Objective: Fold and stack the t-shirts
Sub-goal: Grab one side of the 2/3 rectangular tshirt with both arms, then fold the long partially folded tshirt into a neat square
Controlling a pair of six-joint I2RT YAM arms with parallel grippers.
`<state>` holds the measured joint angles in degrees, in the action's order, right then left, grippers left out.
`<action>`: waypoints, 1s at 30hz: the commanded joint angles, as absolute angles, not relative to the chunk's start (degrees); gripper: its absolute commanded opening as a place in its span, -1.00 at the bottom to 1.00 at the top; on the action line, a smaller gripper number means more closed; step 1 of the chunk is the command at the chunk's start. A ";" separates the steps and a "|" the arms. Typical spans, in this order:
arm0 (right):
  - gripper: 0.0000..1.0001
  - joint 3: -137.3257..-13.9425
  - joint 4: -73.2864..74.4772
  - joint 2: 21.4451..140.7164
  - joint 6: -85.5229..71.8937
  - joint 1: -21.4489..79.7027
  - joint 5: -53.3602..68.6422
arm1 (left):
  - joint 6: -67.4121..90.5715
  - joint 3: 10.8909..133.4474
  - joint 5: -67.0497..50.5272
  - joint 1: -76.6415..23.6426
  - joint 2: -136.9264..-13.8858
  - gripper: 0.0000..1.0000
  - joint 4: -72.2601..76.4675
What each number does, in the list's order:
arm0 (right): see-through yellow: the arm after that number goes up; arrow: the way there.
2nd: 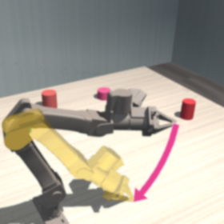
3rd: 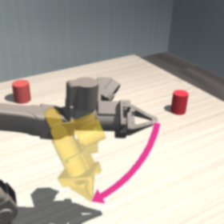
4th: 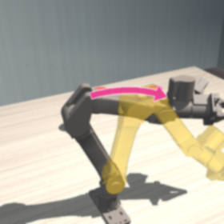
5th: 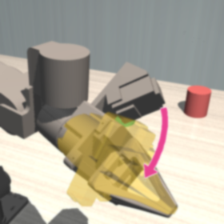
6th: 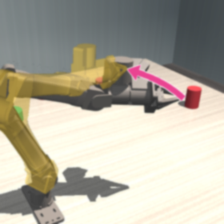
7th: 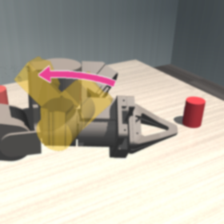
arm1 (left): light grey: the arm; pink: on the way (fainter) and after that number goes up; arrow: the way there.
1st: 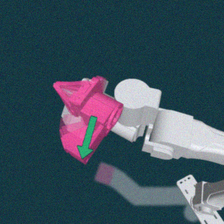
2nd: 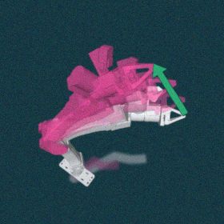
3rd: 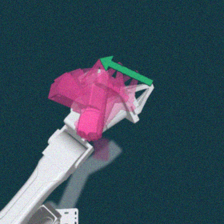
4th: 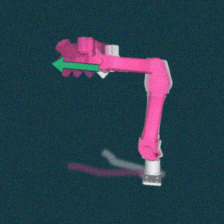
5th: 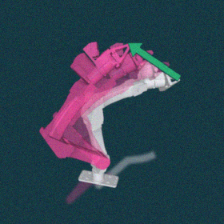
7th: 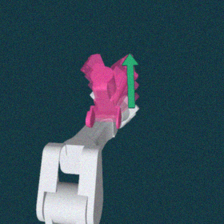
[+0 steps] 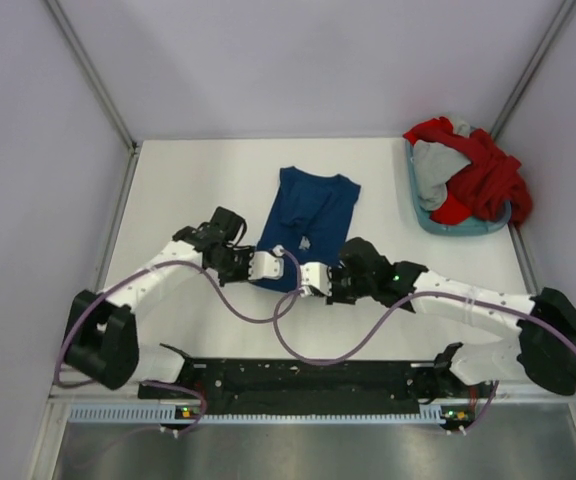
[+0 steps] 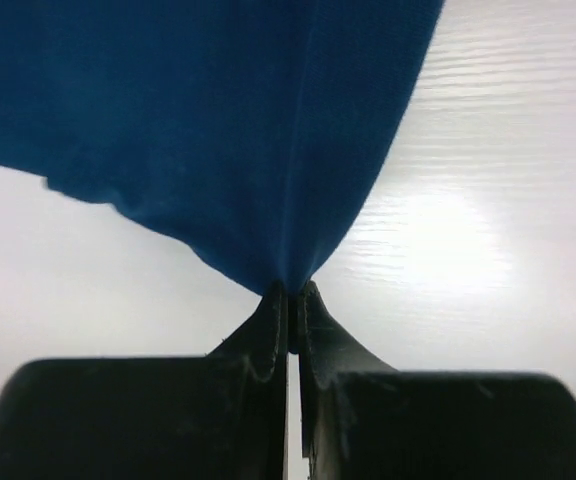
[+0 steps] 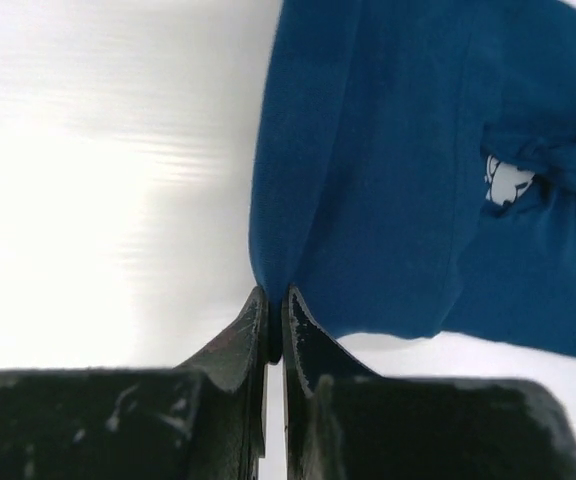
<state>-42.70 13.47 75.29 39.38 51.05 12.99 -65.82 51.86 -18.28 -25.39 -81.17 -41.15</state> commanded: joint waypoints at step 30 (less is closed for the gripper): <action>-1.00 -41.05 5.91 74.16 -7.46 18.11 29.35 | -36.92 86.73 -13.72 -25.05 -97.26 -1.00 -52.82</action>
